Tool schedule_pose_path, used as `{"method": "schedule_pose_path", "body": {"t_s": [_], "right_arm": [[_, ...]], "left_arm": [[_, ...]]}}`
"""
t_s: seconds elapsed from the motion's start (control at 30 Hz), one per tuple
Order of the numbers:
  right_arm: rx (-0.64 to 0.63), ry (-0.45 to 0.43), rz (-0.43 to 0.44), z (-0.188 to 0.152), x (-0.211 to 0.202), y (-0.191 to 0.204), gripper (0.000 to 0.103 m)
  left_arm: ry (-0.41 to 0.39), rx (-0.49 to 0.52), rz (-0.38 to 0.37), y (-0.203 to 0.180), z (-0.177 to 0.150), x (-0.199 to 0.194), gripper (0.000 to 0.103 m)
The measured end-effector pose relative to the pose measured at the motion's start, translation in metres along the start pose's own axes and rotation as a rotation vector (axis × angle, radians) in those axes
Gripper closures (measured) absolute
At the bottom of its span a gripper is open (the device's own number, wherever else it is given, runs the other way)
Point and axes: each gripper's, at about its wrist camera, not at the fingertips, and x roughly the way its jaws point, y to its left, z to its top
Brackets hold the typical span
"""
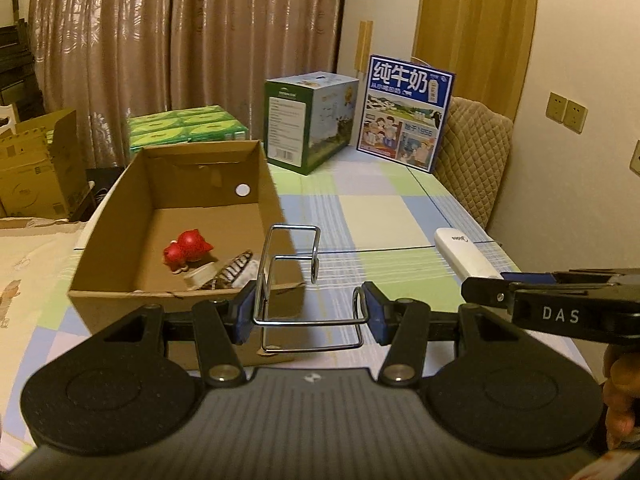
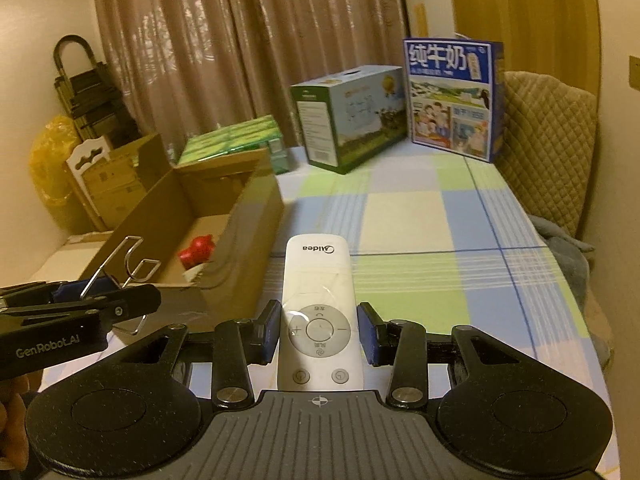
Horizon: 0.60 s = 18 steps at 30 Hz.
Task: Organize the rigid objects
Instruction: 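Carry the white remote and the wire holder over the cardboard box with both tools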
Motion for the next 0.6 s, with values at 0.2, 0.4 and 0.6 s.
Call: {"method": "schedule_pose_path", "body": {"t_s": [0.2,0.4,0.6], "right_arm": [[-0.027,0.015,0.03,-0.001,0.008,0.018,0.066],[-0.05,0.025,0.06,0.002,0.019,0.035,0.066],[-0.077,0.028,0.098,0.011,0.031,0.056,0.065]], "left_arm": [[0.008,-0.013,0.022,0.016,0.0,-0.005,0.054],[0.004,-0.02,0.045,0.034,0.003,-0.009,0.054],[-0.001,-0.04,0.065,0.056,0.014,-0.012,0.054]]}}
